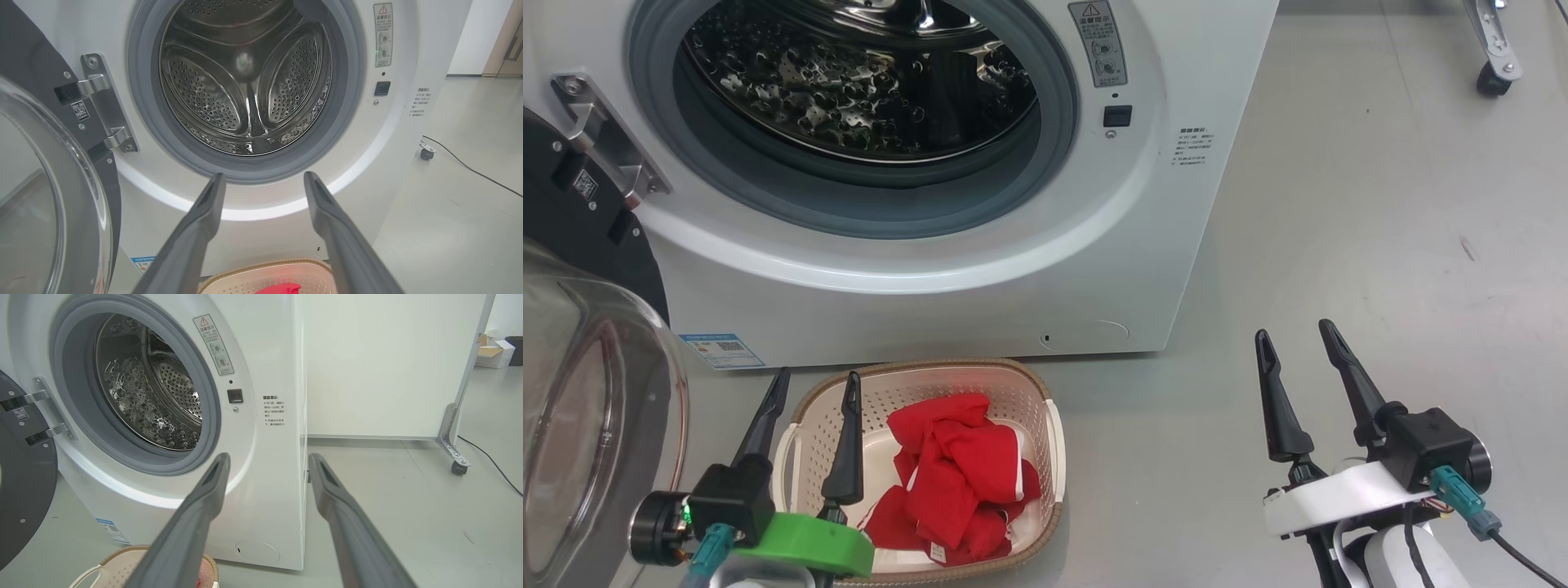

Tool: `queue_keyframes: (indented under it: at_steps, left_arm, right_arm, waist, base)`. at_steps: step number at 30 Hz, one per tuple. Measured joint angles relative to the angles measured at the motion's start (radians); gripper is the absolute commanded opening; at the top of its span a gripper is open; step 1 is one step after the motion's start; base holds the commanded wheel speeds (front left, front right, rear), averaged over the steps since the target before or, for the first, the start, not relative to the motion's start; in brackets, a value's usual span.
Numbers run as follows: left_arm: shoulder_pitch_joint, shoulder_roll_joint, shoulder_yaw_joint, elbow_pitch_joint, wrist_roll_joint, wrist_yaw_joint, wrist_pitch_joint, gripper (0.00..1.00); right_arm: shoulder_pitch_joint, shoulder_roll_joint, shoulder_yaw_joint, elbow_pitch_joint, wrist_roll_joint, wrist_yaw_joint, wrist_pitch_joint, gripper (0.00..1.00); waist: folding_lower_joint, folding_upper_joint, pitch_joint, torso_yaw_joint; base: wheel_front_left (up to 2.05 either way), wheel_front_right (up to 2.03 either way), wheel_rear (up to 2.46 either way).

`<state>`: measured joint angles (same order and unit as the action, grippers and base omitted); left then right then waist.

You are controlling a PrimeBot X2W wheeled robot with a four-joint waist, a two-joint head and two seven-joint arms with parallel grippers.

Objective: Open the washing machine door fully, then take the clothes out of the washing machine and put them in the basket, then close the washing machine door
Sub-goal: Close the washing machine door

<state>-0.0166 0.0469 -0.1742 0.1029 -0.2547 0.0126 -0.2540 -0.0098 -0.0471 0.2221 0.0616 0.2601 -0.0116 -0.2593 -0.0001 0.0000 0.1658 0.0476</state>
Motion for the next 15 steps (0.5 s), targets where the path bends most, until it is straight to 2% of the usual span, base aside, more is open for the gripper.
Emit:
queue_keyframes:
  at_steps: [15]
  left_arm:
    - [0.013,0.002,0.000,-0.054,0.007,0.019,0.015,1.00]
  right_arm:
    - [0.003,0.000,0.003,-0.019,0.000,-0.010,0.000,1.00]
  waist:
    - [0.0000,0.0000,0.004,-0.015]
  base:
    - [-0.13,0.13,0.00]
